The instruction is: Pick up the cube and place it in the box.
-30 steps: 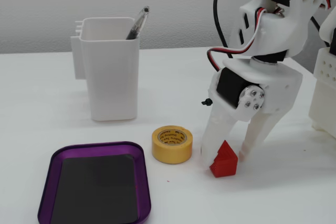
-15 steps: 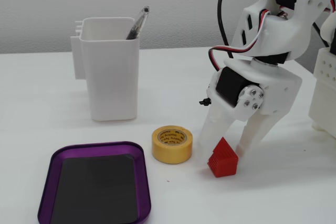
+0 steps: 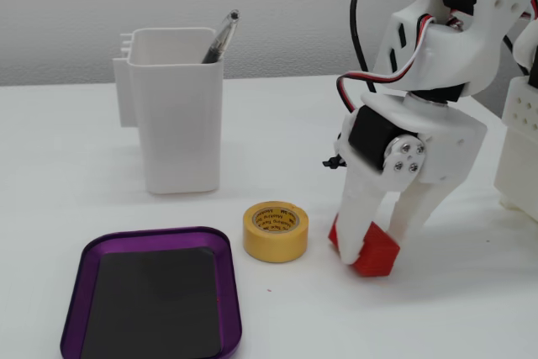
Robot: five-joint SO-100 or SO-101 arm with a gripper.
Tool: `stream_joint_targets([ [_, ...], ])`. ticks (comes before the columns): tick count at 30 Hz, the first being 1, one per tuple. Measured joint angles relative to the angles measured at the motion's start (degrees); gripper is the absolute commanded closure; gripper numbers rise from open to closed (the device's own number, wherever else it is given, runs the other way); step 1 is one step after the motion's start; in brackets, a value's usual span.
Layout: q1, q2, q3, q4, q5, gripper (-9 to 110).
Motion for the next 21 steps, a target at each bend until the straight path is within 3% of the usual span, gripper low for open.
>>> stream_joint_targets([
  [6, -0.18, 5.19, -11.51, 9.93, 1.49, 102],
  [10, 0.00, 9.05, -17.67, 10.20, 1.93, 102],
  [21, 0.09, -0.35, -18.63, -13.71, 1.93, 102],
])
